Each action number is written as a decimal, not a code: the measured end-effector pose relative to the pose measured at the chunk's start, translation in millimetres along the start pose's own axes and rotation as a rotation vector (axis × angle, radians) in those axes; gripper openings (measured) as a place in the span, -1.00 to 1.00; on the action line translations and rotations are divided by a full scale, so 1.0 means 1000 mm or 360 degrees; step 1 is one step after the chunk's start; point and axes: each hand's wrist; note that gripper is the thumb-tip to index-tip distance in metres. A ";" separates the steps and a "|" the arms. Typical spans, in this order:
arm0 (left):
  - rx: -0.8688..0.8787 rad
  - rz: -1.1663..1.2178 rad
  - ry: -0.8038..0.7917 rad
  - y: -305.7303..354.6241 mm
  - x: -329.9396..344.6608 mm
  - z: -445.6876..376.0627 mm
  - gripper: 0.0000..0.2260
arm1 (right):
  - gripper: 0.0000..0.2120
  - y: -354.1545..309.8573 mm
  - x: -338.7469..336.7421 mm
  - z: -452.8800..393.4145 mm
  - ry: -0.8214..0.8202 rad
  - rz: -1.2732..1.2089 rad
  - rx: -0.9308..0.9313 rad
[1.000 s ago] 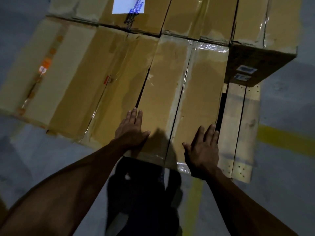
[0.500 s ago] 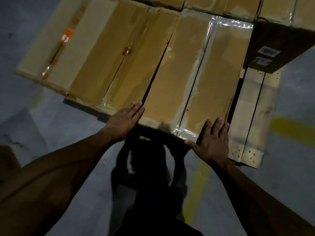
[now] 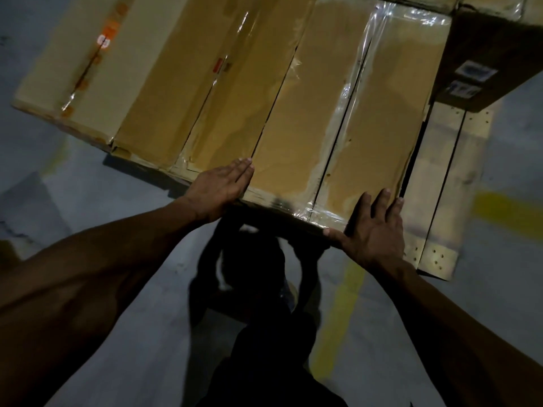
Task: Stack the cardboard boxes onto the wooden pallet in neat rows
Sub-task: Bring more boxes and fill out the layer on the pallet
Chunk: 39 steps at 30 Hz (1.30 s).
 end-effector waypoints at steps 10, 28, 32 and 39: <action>-0.0044 0.0085 -0.0021 0.004 0.001 -0.003 -0.36 | 0.10 -0.002 0.000 0.000 -0.0039 -0.0039 0.0038; -0.1368 0.0963 0.0049 0.065 -0.151 0.063 -0.66 | -0.57 -0.116 -0.131 0.093 -0.0116 -0.0537 -0.0022; -0.1588 0.0949 0.0117 0.040 -0.187 0.100 -0.63 | -0.46 -0.148 -0.178 0.099 -0.0102 -0.0463 -0.0243; -0.1848 0.0985 0.0327 0.018 -0.217 0.171 -0.44 | -0.44 -0.191 -0.247 0.099 -0.0057 -0.0281 -0.0745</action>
Point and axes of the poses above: each hand's wrist, its own z-axis away from the middle knuckle, its own x-axis out of the palm, y = z × x, and after that the axes turned 11 degrees about y, right-handed
